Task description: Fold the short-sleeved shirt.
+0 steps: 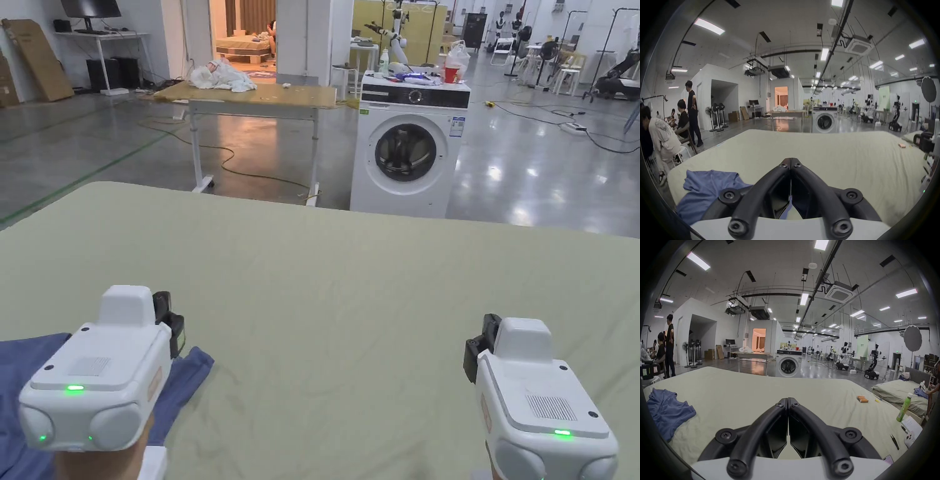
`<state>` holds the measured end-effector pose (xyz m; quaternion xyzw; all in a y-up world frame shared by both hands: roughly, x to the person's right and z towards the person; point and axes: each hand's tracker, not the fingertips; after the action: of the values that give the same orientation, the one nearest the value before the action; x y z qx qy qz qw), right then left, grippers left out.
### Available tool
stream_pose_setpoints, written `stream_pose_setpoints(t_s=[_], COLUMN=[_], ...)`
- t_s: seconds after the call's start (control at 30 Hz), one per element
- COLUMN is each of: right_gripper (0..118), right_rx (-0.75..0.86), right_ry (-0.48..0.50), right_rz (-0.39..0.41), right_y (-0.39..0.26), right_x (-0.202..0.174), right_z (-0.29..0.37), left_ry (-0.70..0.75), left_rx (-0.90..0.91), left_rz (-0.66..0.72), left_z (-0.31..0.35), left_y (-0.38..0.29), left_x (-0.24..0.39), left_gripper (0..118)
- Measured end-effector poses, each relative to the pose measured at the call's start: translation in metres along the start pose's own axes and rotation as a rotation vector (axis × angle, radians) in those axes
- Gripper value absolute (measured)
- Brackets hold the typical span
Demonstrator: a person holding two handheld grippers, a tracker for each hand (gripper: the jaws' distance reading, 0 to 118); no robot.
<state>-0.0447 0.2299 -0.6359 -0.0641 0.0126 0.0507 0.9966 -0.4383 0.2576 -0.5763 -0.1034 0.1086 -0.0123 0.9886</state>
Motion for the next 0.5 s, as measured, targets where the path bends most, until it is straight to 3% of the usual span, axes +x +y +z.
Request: stream_pose_setpoints(t_s=[0.17, 0.4, 0.43, 0.5], right_gripper=[0, 0, 0, 0], right_rx=[-0.028, -0.065, -0.066, -0.073], right_ry=[0.033, 0.079, 0.084, 0.089], right_rz=[0.019, 0.034, 0.037, 0.041], right_y=[-0.01, -0.017, -0.018, -0.019], right_x=[-0.011, -0.027, -0.029, -0.032], right_z=[-0.007, -0.013, -0.013, -0.015], left_ry=[0.075, 0.078, 0.077, 0.053], left_rx=[-0.179, -0.5, -0.547, -0.601], left_rz=[-0.084, 0.05, 0.052, 0.078], left_z=[-0.005, -0.029, -0.033, -0.04], left_y=[-0.012, -0.044, -0.052, -0.068], left_x=[-0.053, -0.159, -0.17, -0.186], left_gripper=[0, 0, 3, 19])
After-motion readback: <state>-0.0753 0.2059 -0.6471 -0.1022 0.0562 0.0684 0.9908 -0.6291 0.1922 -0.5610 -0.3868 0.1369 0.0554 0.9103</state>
